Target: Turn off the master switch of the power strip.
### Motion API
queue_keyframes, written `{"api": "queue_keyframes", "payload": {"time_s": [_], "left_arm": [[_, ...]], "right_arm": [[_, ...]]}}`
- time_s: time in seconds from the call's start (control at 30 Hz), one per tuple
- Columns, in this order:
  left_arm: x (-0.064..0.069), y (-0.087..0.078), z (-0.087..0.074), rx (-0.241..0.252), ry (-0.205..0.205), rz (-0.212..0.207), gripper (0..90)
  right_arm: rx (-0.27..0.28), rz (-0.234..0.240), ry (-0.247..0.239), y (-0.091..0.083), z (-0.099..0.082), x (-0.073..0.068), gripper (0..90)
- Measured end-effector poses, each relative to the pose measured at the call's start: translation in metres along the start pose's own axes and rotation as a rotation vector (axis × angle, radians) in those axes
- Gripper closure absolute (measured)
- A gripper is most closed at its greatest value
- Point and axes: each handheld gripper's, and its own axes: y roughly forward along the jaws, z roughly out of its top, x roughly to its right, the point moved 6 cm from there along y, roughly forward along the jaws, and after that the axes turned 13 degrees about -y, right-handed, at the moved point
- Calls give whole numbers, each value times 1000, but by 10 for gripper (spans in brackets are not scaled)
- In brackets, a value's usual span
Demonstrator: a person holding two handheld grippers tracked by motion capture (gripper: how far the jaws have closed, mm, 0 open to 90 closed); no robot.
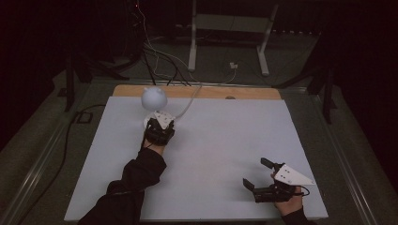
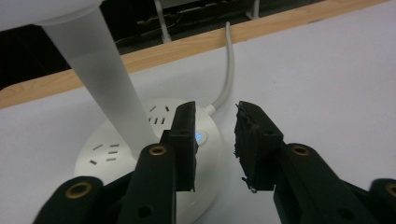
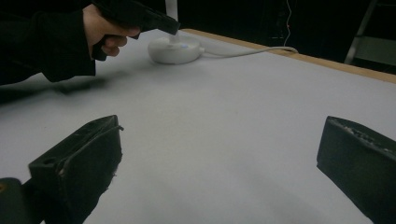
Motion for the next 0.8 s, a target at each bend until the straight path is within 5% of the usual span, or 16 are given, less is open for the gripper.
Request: {"api": "queue_keyframes", "payload": {"time_s": [0.3,0.47,0.67,0.8], "left_arm": [[-2,7,4,0,-7,23,875],[-4,12,4,-27,-27,19,900],[1,18,2,-29,64,40,900],[1,24,0,-44,83,53,900]], "right_arm": [[-6,8,1,1,-1,-1,3],[-5,7,0,1,-1,-1,3],[-5,7,1,1,-1,-1,3],[-6,8,0,1,-1,-1,3]]}}
